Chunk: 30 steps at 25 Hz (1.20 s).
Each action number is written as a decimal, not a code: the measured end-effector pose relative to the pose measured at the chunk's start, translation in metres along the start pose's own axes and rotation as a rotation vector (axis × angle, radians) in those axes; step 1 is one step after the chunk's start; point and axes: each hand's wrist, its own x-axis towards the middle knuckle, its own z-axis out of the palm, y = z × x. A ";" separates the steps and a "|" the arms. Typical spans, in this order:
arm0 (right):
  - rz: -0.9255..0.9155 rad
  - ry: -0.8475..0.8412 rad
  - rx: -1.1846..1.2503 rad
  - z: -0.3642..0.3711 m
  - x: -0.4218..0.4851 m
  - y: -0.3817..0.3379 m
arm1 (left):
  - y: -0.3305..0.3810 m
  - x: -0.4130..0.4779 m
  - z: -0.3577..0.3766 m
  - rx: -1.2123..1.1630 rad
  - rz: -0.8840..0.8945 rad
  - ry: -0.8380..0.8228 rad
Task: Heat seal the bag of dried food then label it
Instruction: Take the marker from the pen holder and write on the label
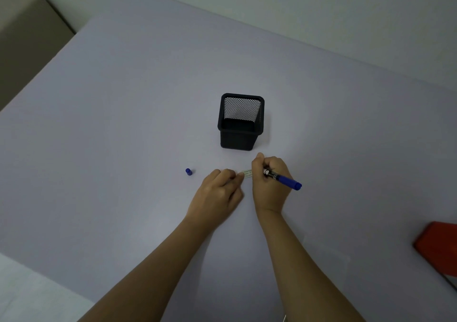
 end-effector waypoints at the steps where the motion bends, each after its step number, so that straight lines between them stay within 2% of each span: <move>1: 0.014 0.011 0.003 0.000 0.000 0.000 | 0.000 0.000 0.000 0.001 0.003 0.000; 8: -0.071 -0.105 0.022 0.000 -0.004 0.000 | -0.001 -0.001 0.001 -0.002 -0.004 -0.003; 30: -0.047 -0.066 0.020 -0.002 -0.002 -0.003 | 0.001 0.000 -0.001 -0.006 -0.008 -0.006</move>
